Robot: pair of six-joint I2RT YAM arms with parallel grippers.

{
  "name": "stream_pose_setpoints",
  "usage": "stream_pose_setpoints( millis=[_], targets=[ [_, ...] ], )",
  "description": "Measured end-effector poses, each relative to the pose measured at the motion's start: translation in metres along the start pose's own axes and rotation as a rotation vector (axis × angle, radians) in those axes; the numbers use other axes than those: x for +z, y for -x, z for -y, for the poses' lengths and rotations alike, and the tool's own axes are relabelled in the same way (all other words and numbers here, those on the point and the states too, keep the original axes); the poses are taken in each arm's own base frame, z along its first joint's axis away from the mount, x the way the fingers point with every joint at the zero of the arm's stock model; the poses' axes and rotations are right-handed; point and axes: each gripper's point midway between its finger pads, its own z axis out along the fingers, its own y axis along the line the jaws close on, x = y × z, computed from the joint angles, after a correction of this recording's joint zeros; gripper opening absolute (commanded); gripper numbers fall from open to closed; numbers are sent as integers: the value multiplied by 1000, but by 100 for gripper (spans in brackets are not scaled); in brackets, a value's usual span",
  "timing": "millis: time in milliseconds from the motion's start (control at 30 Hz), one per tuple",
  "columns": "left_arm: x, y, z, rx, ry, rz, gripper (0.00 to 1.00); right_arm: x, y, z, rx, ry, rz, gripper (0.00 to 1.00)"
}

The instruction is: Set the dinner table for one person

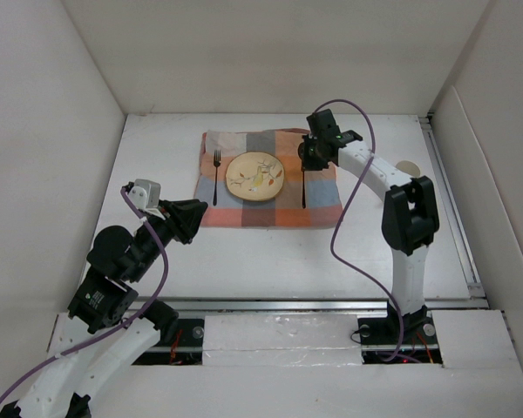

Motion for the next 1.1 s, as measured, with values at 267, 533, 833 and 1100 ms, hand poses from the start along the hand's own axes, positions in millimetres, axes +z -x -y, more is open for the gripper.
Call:
stream_pose_setpoints(
  millis=[267, 533, 833, 1100],
  targets=[
    [4, -3, -2, 0, 12, -15, 22, 61, -15, 0, -17, -13, -83, 0],
    [8, -7, -4, 1, 23, -28, 22, 78, -6, -5, -9, 11, -79, 0],
    [11, -11, -7, 1, 32, -44, 22, 95, 8, -1, 6, 10, -56, 0],
    [12, -13, -8, 1, 34, -50, 22, 109, -4, 10, 8, -26, -84, 5]
  ],
)
